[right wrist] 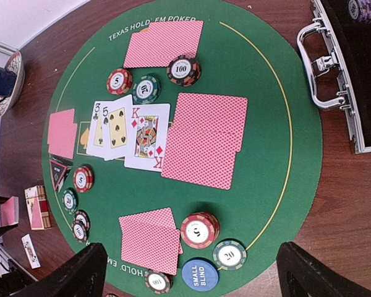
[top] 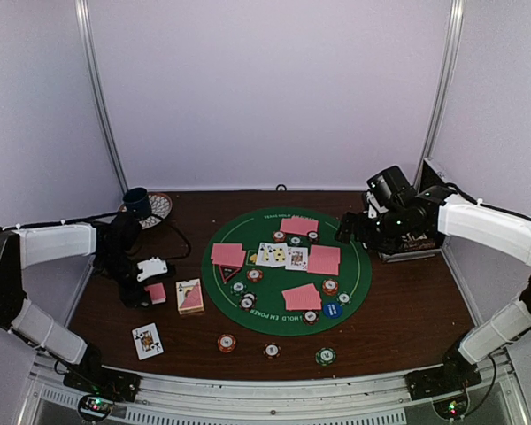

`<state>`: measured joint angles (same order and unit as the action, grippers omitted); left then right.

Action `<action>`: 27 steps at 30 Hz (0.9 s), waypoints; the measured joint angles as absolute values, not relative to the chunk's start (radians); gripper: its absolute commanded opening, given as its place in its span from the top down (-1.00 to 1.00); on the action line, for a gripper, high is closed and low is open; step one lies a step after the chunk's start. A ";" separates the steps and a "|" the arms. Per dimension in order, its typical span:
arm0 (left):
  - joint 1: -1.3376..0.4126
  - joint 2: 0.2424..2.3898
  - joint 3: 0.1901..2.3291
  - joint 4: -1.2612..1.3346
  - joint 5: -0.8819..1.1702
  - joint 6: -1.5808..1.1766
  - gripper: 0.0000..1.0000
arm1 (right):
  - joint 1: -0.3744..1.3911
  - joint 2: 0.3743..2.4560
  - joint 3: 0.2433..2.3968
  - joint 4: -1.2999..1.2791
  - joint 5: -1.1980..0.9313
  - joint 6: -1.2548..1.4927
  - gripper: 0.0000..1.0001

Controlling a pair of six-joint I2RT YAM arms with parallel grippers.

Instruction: Distribute texas hold em gaming equipment

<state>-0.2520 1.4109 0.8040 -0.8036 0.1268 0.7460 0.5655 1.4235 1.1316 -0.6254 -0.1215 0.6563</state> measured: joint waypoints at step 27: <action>-0.317 1.420 0.868 -0.797 0.142 0.725 -0.95 | 0.566 1.358 1.128 -0.708 -0.067 0.650 -0.99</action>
<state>-0.3172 1.4204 0.8677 -0.7975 0.1425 0.7246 0.5655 1.3582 1.1282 -0.7078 -0.0666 0.6498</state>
